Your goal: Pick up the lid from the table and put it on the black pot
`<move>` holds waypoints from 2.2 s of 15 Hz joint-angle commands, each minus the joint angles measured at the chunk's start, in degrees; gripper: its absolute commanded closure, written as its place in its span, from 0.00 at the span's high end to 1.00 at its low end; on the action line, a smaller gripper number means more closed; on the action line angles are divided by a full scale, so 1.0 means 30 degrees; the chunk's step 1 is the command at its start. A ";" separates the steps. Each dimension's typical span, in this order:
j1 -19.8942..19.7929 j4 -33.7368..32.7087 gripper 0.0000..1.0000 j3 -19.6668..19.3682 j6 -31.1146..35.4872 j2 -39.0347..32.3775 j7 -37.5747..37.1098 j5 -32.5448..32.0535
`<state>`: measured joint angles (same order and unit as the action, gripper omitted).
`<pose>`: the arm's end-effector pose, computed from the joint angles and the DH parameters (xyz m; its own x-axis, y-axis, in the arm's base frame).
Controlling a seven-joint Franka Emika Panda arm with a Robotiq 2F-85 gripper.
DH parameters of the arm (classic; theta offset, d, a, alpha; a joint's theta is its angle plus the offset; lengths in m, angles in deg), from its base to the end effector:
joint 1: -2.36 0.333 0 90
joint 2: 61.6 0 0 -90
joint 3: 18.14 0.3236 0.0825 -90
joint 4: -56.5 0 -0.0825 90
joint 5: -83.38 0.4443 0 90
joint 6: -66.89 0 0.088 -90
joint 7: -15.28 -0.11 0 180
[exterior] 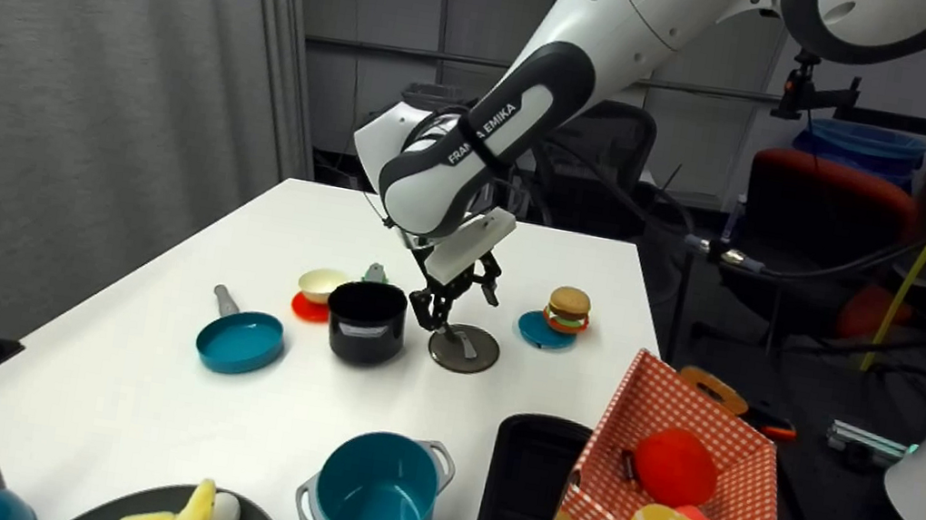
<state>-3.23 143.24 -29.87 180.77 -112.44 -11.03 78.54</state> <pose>0.6742 -0.2041 0.0765 0.7255 -0.6379 -0.2583 -0.5374 -0.7596 0.3663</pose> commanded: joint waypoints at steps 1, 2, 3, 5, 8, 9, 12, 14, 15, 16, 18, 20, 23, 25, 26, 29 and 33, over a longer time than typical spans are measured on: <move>0.0005 -0.0950 1.00 -0.0085 -0.0817 -0.0683 -0.0194 0.0576; 0.0026 -0.0931 1.00 -0.0058 -0.0829 -0.0763 -0.0250 0.0617; 0.0132 -0.0896 1.00 -0.0020 -0.0818 -0.0863 -0.0411 0.0646; 0.0224 -0.0906 1.00 0.0011 -0.0830 -0.1077 -0.0595 0.0668; 0.0331 -0.0932 0.74 -0.0006 -0.0823 -0.1175 -0.0795 0.0654; 0.0366 -0.0932 0.65 -0.0011 -0.0792 -0.1196 -0.0886 0.0663; 0.0462 -0.0942 0.42 -0.0031 -0.0722 -0.1251 -0.1171 0.0680; 0.0486 -0.0910 0.26 -0.0022 -0.0677 -0.1251 -0.1354 0.0729; 0.0489 -0.0913 0.19 -0.0018 -0.0668 -0.1267 -0.1448 0.0755; 0.0496 -0.0917 0.11 -0.0019 -0.0657 -0.1278 -0.1557 0.0790; 0.0489 -0.0985 0.00 -0.0091 -0.0741 -0.1275 -0.1748 0.0793; 0.0498 -0.1004 0.04 -0.0094 -0.0640 -0.1288 -0.2002 0.0784; 0.0567 -0.0969 0.04 -0.0181 -0.0259 -0.1321 -0.2301 0.0585; 0.0662 -0.0957 0.04 -0.0296 -0.0002 -0.1358 -0.2478 0.0368; 0.0725 -0.0940 0.04 -0.0374 0.0190 -0.1380 -0.2536 0.0216; 0.0932 -0.0844 0.04 -0.0621 0.0857 -0.1410 -0.2708 -0.0101; 0.1361 -0.0758 0.04 -0.1177 0.2129 -0.1526 -0.3068 -0.0722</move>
<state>-0.51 142.35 -31.65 183.77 -115.01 -18.51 77.76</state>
